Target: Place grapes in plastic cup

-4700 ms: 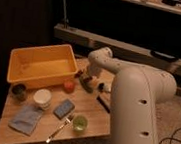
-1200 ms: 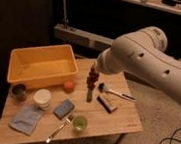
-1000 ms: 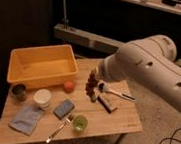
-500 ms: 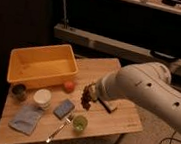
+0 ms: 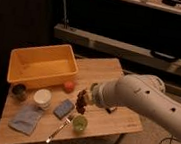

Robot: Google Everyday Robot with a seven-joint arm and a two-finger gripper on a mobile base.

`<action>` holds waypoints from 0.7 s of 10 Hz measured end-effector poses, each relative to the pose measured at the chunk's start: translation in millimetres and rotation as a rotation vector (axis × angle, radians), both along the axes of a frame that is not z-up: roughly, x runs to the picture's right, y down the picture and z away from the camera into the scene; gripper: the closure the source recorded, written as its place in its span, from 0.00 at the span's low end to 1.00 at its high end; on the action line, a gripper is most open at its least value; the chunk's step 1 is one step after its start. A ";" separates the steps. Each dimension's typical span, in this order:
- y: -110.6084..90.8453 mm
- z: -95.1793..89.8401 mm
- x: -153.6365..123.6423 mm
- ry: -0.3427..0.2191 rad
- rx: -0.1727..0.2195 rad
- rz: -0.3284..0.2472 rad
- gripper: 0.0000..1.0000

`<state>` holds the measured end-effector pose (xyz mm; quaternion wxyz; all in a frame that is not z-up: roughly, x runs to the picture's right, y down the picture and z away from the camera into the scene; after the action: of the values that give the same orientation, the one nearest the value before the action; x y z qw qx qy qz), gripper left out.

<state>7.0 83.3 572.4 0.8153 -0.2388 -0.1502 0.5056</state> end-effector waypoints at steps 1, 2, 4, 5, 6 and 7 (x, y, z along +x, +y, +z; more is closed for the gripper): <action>5.0 0.6 -1.1 -0.006 0.001 -0.006 1.00; 10.3 1.0 -2.4 -0.007 0.000 -0.013 1.00; 22.6 4.9 -3.9 -0.010 -0.009 -0.029 1.00; 28.5 7.4 -4.2 -0.015 -0.014 -0.035 1.00; 33.2 9.4 -3.9 -0.019 -0.018 -0.037 1.00; 38.8 11.4 -4.4 -0.023 -0.024 -0.041 1.00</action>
<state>2.6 122.1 583.8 0.8209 -0.2572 -0.1486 0.4877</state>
